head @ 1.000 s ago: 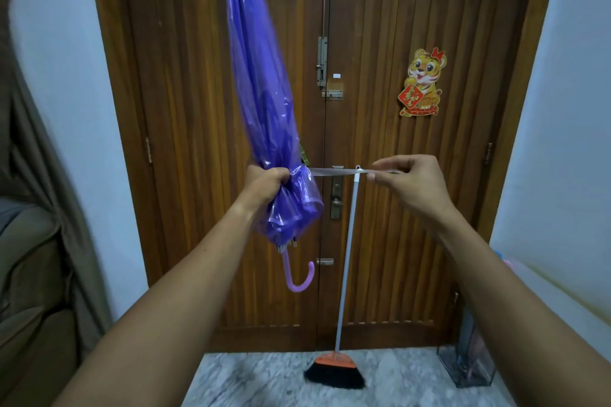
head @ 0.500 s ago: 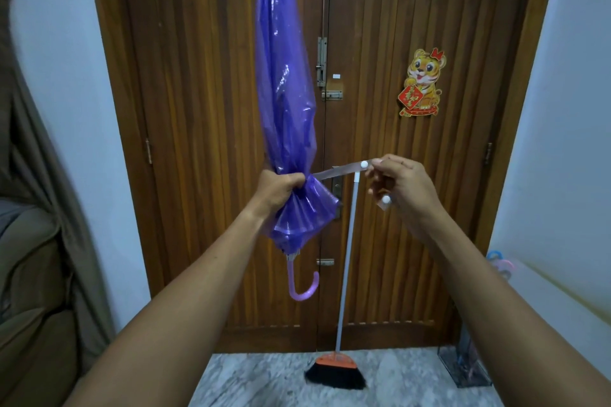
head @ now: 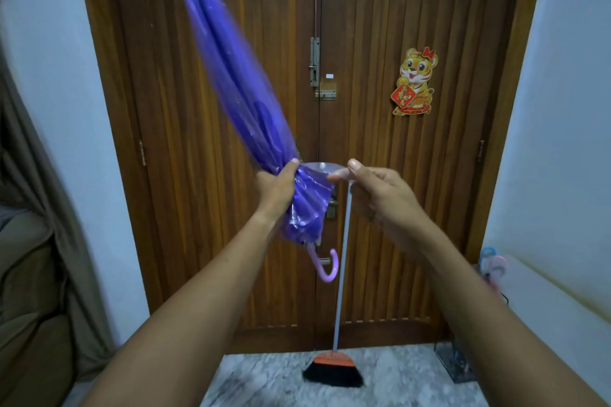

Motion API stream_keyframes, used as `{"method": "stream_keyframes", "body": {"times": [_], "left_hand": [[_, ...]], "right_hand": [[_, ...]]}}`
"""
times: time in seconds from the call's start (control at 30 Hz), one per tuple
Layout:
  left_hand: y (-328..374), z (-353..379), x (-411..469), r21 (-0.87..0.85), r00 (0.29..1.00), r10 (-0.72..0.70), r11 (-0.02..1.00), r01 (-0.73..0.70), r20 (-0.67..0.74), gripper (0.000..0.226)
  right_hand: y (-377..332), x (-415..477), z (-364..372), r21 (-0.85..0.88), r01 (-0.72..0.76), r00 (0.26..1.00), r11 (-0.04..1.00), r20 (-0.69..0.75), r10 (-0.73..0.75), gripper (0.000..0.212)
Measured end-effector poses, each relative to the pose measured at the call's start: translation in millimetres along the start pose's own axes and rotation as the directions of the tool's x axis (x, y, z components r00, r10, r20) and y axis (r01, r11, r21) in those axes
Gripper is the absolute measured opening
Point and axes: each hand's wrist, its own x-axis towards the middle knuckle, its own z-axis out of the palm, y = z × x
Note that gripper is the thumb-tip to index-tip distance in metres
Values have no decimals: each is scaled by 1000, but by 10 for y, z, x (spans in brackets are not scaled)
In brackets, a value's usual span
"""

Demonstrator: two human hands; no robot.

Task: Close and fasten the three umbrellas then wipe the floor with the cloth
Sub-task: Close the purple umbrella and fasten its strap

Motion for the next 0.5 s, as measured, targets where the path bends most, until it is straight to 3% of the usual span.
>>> {"method": "stream_keyframes", "body": {"times": [0.1,0.17,0.3,0.5], "left_hand": [[65,184,38,-178,998,-13,984,3,-57,95],[76,311,130,-334,995,-85,940,64,-49,102],[433,381,-17,-513,987,-156,843,158,47,64],[503,449,-142,-543,951,-236,781,308,200,49]], "right_hand": [[200,-51,253,51,9,1000,999,27,-11,54],[382,-85,386,60,34,999,998,36,-36,45],[629,-153,487,95,86,996,992,-8,-86,22],[864,-69,487,-66,53,985,996,-161,-63,17]]}}
